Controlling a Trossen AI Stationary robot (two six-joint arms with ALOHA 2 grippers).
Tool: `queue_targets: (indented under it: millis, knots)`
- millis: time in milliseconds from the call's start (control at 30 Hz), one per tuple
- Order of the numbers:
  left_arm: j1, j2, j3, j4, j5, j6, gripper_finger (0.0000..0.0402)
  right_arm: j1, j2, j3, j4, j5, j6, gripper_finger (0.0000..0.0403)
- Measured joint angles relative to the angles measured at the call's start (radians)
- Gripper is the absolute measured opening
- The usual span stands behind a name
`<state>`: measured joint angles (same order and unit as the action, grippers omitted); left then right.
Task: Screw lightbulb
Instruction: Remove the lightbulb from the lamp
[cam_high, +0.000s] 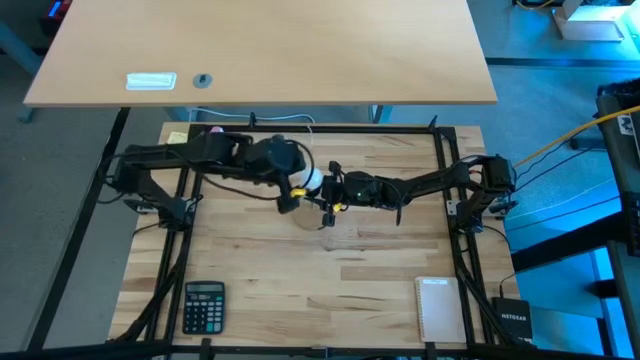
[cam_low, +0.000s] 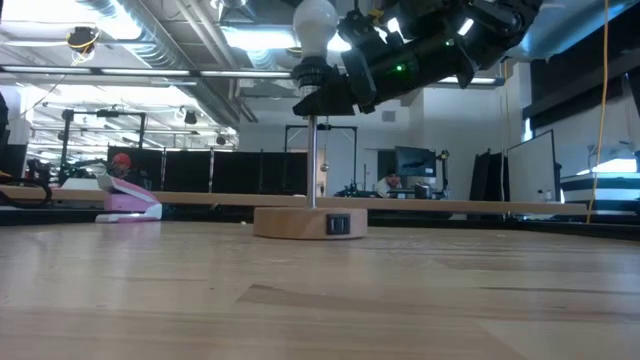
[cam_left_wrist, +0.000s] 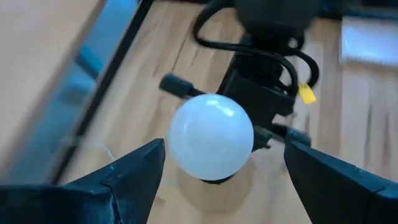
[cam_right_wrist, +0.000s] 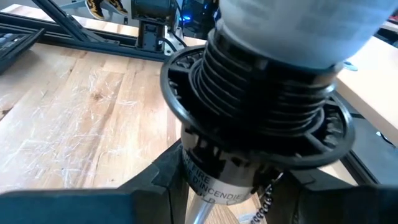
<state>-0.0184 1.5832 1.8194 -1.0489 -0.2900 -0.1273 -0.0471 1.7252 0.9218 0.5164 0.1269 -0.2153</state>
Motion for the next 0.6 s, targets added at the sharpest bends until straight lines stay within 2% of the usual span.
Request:
queue_targets:
  millis: [100,233,400,500,600]
  knots:
    - [0.021,-0.009,0.001,0.019,0.023,0.155,0.0319,0.000,0.000,0.000,-0.003,0.004,0.000,0.0146]
    - [0.091,0.015,0.059,0.008,0.167,0.249,0.0319,0.000,0.000,0.001,-0.009,0.005,0.000,0.0146]
    - [0.159,0.111,0.249,-0.126,0.213,0.320,0.0320,0.000,0.000,0.001,-0.015,0.014,0.001,0.0146]
    - [0.168,0.188,0.378,-0.244,0.228,0.348,0.0320,0.000,0.000,0.002,-0.020,0.017,0.003,0.0146]
    - [0.152,0.260,0.444,-0.327,0.238,0.397,0.0320,0.000,-0.002,0.002,-0.026,0.021,0.005,0.0146]
